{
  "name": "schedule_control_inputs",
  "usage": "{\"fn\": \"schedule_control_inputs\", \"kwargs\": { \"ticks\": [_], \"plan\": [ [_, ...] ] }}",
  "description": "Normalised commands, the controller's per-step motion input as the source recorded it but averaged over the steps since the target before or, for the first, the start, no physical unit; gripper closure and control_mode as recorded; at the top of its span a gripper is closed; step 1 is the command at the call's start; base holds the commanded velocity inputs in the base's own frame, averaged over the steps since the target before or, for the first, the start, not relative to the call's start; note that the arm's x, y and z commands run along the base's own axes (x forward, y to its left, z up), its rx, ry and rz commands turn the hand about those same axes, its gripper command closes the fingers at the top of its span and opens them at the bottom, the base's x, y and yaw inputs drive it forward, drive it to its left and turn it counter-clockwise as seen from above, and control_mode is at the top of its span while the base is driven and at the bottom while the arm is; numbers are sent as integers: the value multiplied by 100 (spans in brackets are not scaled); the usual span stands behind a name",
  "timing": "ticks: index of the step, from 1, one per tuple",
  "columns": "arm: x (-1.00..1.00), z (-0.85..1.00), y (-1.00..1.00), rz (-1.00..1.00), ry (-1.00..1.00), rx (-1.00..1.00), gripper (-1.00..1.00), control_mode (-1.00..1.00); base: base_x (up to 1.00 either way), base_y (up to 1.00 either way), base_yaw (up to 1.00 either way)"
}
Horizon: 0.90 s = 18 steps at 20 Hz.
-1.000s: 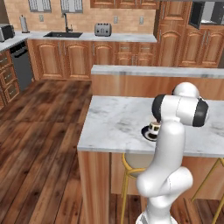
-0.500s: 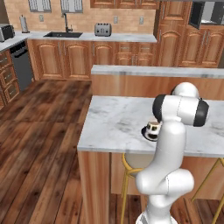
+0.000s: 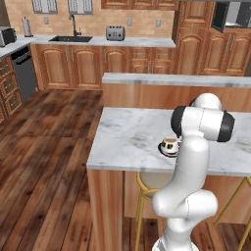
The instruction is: Pick the cup of tea, navigate to the dining table, and place it on the saucer.
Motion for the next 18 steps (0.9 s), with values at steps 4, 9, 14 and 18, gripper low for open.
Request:
{"fn": "schedule_control_inputs", "kwargs": {
  "ticks": [4,9,14,18],
  "plan": [
    [7,-16,0,0,0,0,100,-100,0,0,0],
    [7,-9,0,0,-1,0,100,-100,0,0,0],
    [0,-8,0,0,-4,0,-100,-100,0,0,0],
    [0,0,-3,0,-4,0,-100,-100,0,0,0]
  ]
}}
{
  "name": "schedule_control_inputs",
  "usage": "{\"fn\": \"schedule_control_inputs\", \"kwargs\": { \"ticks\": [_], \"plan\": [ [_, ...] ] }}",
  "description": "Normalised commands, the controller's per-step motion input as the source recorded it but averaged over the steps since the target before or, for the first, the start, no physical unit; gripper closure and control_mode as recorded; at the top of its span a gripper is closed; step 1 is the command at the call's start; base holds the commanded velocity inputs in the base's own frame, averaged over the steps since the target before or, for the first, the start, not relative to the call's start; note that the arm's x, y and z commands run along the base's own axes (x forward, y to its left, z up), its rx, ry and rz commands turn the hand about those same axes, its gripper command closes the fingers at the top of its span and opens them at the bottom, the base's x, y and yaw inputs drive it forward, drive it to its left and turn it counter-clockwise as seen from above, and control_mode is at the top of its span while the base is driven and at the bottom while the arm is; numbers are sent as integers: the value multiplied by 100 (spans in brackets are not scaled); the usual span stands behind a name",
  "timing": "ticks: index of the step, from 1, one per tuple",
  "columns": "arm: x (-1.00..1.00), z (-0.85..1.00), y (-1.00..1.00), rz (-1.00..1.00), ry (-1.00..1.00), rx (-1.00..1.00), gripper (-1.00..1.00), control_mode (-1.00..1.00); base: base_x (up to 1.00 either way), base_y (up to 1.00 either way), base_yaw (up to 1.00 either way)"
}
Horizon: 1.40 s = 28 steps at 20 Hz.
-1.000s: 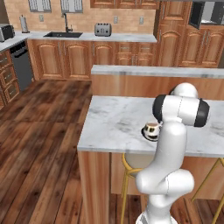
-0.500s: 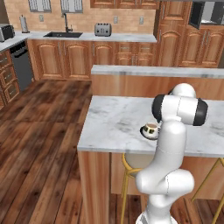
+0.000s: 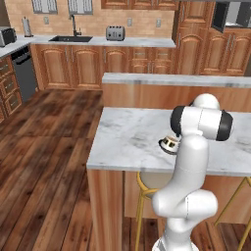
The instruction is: Pick the cup of tea, navigate to the dining table, and place it on the saucer.
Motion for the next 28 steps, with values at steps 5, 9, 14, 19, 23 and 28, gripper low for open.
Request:
{"fn": "schedule_control_inputs", "kwargs": {
  "ticks": [5,9,14,19,23,28],
  "plan": [
    [0,0,-5,0,-2,0,-100,-100,0,0,0],
    [-6,15,-2,0,-2,0,-100,-100,0,0,0],
    [-18,35,0,0,-9,0,-100,-100,0,0,0],
    [-27,47,0,0,-16,0,-100,-100,0,0,0],
    [-33,51,-1,0,-17,0,-100,-100,0,0,0],
    [-47,54,-6,0,-10,0,-100,-100,0,0,0]
  ]
}}
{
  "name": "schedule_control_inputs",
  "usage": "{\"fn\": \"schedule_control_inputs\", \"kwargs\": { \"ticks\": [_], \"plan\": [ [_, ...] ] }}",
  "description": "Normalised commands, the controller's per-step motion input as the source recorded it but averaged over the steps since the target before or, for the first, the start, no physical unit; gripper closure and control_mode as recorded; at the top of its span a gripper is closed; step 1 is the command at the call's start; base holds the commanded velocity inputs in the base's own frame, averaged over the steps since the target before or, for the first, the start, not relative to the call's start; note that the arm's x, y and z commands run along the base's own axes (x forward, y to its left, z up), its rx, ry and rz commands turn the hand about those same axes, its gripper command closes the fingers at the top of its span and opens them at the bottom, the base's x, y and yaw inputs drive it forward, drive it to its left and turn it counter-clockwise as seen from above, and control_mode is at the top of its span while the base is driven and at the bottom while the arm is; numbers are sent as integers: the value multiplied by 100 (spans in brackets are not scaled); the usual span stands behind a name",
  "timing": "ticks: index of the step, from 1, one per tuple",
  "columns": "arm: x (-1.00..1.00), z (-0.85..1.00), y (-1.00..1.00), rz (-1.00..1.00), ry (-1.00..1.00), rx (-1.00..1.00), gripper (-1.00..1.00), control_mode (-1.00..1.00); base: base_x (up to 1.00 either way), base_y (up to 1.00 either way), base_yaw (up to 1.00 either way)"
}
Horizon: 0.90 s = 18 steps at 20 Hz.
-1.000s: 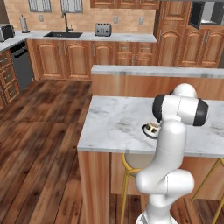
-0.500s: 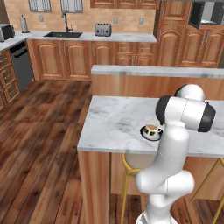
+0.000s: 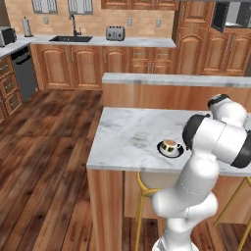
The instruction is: Pick the cup of tea, navigate to the dining table, and place it on the saucer.
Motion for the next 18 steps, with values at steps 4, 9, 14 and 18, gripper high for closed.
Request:
{"fn": "schedule_control_inputs", "kwargs": {
  "ticks": [4,9,14,18],
  "plan": [
    [-44,60,-7,0,-3,0,-100,-100,0,0,0],
    [-40,63,-4,0,0,0,-100,-100,0,0,0],
    [-29,62,0,0,0,0,-100,-100,0,0,0],
    [-30,56,0,0,0,0,-100,-100,0,0,0]
  ]
}}
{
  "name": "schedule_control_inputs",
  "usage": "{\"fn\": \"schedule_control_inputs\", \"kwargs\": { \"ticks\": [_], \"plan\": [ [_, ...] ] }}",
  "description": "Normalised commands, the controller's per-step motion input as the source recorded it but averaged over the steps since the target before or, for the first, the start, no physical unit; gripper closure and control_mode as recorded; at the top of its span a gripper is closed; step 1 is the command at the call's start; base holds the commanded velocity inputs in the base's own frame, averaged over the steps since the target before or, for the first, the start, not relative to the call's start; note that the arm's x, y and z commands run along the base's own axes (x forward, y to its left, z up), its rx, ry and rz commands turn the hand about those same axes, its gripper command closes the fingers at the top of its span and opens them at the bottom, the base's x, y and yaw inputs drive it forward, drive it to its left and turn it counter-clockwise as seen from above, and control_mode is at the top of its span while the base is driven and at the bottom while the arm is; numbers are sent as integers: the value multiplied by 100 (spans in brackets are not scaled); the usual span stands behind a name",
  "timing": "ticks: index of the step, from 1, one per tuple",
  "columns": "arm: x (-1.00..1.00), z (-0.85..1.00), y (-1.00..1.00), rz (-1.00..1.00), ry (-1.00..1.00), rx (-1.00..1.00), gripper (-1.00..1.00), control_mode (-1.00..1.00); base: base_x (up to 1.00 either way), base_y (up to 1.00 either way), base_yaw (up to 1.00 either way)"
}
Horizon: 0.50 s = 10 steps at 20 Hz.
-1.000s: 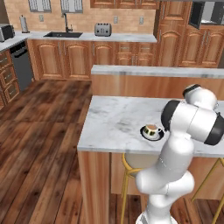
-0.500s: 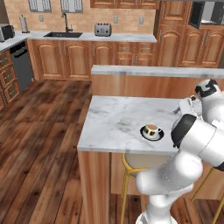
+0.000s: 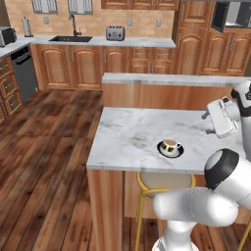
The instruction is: Pick the cup of tea, navigate to the dining table, and place it on the saucer.
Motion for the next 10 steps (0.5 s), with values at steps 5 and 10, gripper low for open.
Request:
{"fn": "schedule_control_inputs", "kwargs": {
  "ticks": [5,10],
  "plan": [
    [-40,54,0,0,0,0,-100,-100,0,0,0],
    [-53,58,0,0,0,0,-100,-100,0,0,0]
  ]
}}
